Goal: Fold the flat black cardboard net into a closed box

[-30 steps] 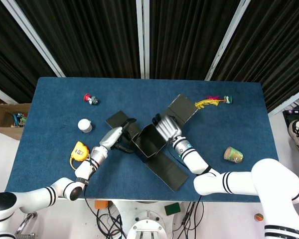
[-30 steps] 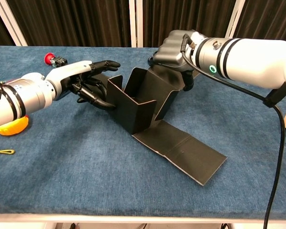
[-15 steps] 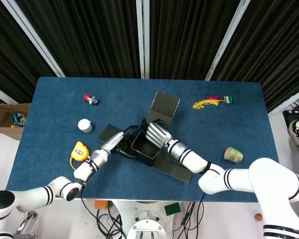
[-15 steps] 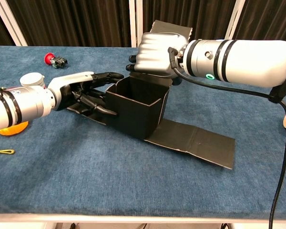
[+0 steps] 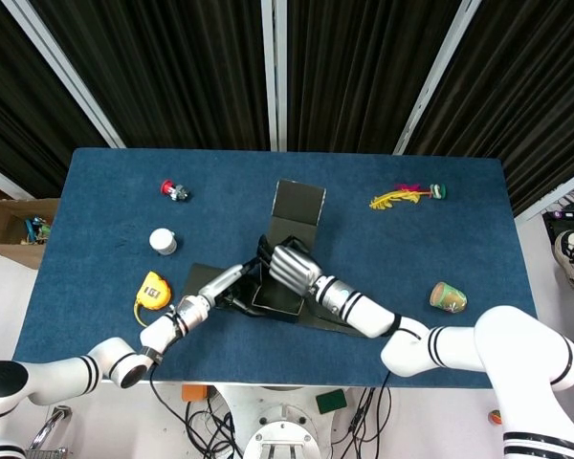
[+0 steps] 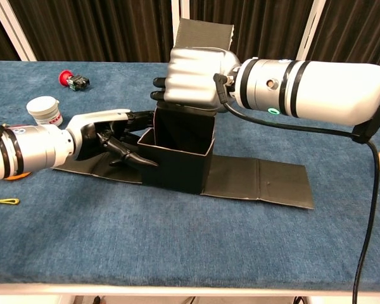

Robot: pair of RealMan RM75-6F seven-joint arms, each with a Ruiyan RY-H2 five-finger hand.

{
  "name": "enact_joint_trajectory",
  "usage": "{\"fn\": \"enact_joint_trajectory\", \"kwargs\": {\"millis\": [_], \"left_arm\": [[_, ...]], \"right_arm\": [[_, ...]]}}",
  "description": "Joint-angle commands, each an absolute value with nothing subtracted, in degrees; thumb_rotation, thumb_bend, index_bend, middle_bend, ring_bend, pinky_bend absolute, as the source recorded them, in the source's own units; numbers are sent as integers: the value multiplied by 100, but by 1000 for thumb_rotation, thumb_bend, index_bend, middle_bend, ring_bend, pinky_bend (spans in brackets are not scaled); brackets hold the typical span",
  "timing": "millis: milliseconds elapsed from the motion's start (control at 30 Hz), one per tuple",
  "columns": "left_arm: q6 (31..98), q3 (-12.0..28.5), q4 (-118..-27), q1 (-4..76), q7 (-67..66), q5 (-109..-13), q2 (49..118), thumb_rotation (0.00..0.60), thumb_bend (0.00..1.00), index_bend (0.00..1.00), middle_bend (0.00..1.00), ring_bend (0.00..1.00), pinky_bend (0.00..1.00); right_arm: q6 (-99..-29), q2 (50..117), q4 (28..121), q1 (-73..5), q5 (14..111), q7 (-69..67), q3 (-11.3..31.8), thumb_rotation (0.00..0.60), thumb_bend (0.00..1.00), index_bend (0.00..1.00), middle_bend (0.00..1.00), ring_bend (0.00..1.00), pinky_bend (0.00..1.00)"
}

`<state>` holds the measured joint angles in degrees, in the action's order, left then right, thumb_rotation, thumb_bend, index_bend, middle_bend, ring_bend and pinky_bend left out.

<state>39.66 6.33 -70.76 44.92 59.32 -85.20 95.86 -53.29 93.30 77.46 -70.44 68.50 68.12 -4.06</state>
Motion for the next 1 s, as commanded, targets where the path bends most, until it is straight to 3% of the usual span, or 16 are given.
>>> {"fn": "enact_joint_trajectory", "kwargs": {"millis": [33, 233, 267, 367, 433, 500, 567, 733, 1000], "left_arm": [[3975, 578, -7066, 4537, 5996, -8560, 9583, 600, 6, 33, 36, 436, 864], [4030, 545, -7025, 4507, 5899, -8417, 9643, 600, 4, 158, 210, 473, 861], [4057, 273, -6866, 4293, 5859, -8394, 9702, 600, 4, 188, 236, 482, 861], [4313, 308, -6681, 4255, 5750, -8460, 9884, 600, 4, 261, 295, 504, 861], [4316, 327, -6679, 4266, 5623, -8422, 9888, 600, 3, 282, 310, 508, 861], [4269, 370, -6761, 4294, 5558, -8356, 9854, 600, 2, 292, 321, 509, 861], [4242, 395, -6812, 4306, 5487, -8303, 9831, 600, 3, 298, 328, 509, 861], [4261, 453, -6917, 4298, 5227, -8190, 9773, 600, 2, 298, 328, 509, 861], [4138, 556, -7172, 4319, 5107, -8005, 9532, 600, 0, 297, 329, 509, 862]], "right_arm": [[-5456, 9389, 7675, -6940, 7088, 6699, -374, 600, 375, 436, 352, 778, 1000], [-5620, 9528, 7512, -6758, 7383, 6451, -272, 600, 374, 432, 340, 778, 1000], [-5621, 9546, 7495, -6734, 7410, 6405, -259, 600, 374, 412, 328, 778, 1000], [-5603, 9582, 7511, -6629, 7383, 6242, -180, 600, 371, 273, 245, 776, 1000], [-5585, 9560, 7612, -6550, 7297, 6089, -87, 600, 370, 98, 138, 767, 1000], [-5521, 9490, 7834, -6467, 7120, 5830, 48, 600, 371, 3, 48, 740, 1000], [-5463, 9380, 8042, -6420, 6991, 5644, 156, 600, 373, 0, 4, 714, 1000], [-5332, 8992, 8648, -6257, 6580, 5105, 424, 600, 376, 0, 0, 690, 1000], [-5432, 8501, 9108, -5951, 6763, 4101, 569, 600, 377, 0, 0, 688, 1000]]}}
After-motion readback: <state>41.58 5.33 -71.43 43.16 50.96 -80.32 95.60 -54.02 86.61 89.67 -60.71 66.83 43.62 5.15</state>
